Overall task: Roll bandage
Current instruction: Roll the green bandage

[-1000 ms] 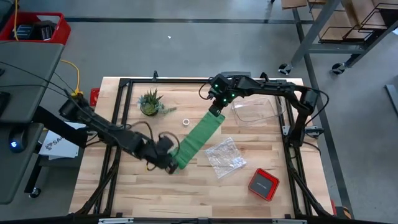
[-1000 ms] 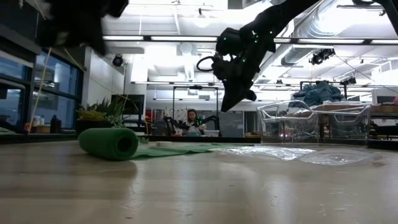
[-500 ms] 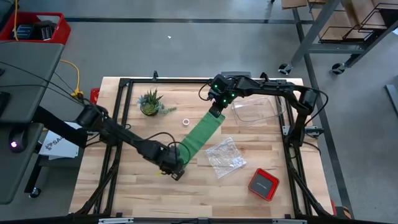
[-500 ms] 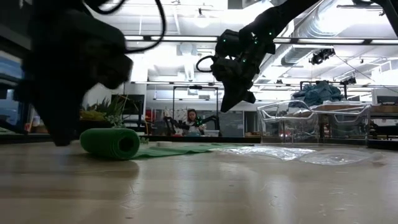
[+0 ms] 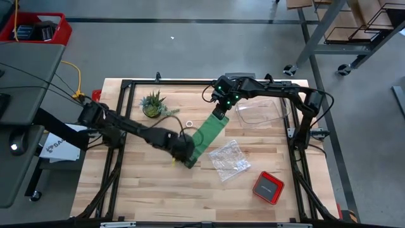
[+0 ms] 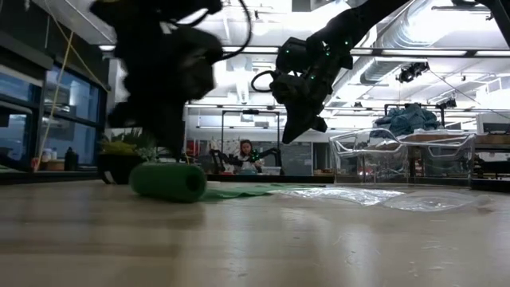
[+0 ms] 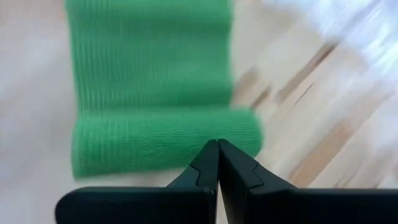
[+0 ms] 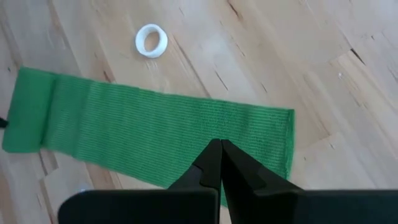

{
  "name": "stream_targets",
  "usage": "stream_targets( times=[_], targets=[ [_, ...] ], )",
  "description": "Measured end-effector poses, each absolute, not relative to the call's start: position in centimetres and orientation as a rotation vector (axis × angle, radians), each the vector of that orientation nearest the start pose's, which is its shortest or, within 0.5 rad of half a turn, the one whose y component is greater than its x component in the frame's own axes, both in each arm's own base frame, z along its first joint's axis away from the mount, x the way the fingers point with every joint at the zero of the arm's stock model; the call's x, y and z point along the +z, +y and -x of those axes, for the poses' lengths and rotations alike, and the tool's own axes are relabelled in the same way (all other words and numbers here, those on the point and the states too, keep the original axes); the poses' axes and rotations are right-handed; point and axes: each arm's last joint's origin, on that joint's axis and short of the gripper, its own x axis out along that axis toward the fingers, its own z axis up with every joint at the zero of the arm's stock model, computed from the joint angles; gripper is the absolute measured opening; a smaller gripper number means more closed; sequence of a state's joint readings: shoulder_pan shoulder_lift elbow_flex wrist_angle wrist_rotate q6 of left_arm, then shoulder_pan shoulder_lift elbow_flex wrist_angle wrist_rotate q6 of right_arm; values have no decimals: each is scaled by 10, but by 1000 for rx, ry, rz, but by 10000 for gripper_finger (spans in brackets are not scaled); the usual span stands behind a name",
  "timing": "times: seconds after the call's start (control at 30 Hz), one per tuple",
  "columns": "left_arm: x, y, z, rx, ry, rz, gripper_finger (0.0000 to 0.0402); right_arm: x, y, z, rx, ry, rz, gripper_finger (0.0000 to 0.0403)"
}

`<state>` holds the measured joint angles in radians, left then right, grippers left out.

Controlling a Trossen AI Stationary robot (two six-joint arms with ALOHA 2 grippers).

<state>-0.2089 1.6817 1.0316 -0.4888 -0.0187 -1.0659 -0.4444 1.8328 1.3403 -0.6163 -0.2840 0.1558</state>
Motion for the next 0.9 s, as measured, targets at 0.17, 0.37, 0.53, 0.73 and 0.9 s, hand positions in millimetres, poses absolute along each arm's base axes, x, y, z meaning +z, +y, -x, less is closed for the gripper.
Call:
stream_targets(
  times=[0.17,0.37,0.53,0.73,0.9],
  targets=[
    [209,-45,-333,387,983,733,0,210,-156,-341,-231,1028,-540,0],
    [273,-41,-335,350,785,567,0,210,-159,-340,-235,1030,-548,0],
    [313,-51,-306,332,718,517,0,210,-159,-339,-236,1031,-550,0],
    [291,-69,-278,327,1014,490,0,210,-159,-339,-234,1027,-550,0],
    [241,-80,-279,306,1128,595,0,210,-159,-339,-233,1027,-551,0]
  ],
)
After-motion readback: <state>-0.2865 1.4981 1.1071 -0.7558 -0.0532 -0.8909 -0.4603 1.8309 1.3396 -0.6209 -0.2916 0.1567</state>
